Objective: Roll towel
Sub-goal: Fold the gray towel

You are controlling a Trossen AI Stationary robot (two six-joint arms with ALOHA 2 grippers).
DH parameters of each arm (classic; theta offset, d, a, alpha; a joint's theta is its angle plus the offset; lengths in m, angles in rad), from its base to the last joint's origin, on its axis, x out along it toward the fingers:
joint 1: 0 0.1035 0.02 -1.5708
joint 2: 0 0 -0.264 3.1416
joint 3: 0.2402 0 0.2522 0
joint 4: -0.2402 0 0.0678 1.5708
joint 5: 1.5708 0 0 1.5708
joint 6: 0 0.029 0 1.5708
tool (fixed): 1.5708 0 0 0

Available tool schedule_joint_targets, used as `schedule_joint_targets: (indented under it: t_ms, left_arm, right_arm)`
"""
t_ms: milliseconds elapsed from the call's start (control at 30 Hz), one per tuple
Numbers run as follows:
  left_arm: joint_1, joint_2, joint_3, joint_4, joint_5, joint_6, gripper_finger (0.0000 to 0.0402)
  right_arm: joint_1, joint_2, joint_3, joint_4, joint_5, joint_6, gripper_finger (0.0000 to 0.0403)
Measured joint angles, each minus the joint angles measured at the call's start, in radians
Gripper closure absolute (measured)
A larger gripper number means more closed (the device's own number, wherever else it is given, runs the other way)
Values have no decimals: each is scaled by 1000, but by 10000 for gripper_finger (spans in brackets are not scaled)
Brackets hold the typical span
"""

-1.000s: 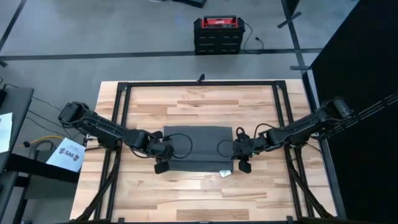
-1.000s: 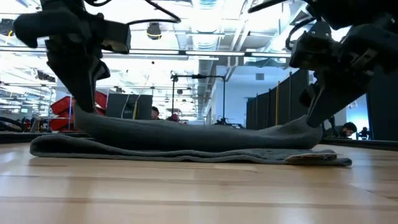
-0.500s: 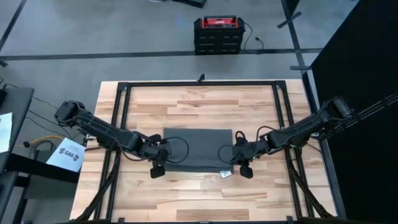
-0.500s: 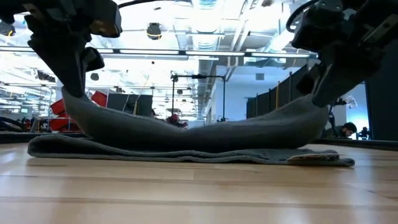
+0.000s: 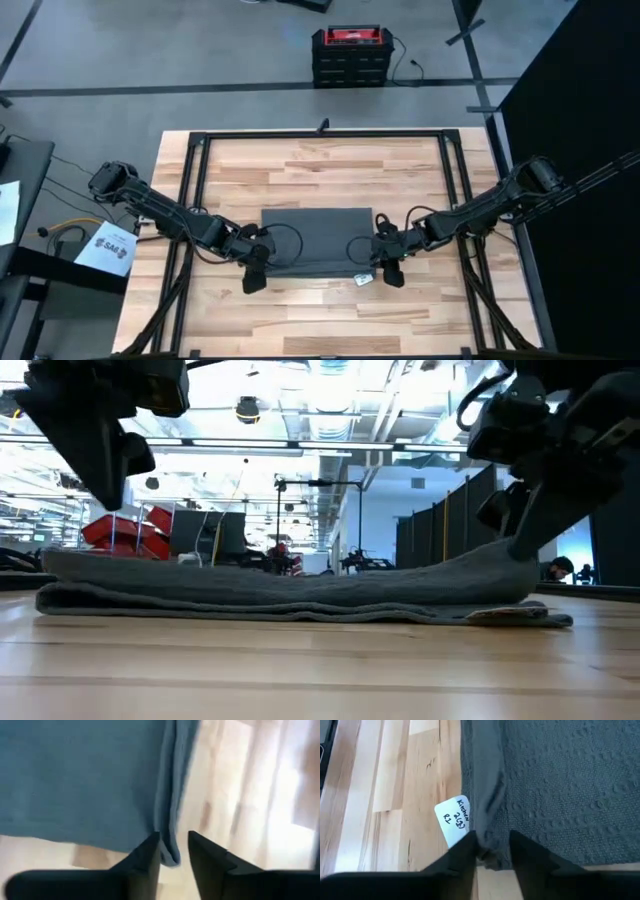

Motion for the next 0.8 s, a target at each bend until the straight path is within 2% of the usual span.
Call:
schedule_joint_targets:
  t_ms: [100,233,333,433,533,600,800]
  left_arm:
    - [0,0,0,-4,27,-8,275]
    - [0,0,0,-19,16,26,256]
    - [0,0,0,-16,-77,63,253]
    - [6,0,0,-15,-190,72,252]
    - [17,24,0,-1,-202,71,252]
    - [19,50,0,16,-202,72,252]
    - [11,99,0,10,-171,56,252]
  right_arm:
    - [8,-25,0,0,0,0,232]
    - [38,-72,0,2,-9,0,180]
    - [48,-84,0,7,-11,-1,160]
    - [35,-64,0,8,67,-1,158]
    - [19,-21,0,6,134,-22,182]
    - [13,2,0,18,137,-46,219]
    - [29,2,-1,30,137,-96,382]
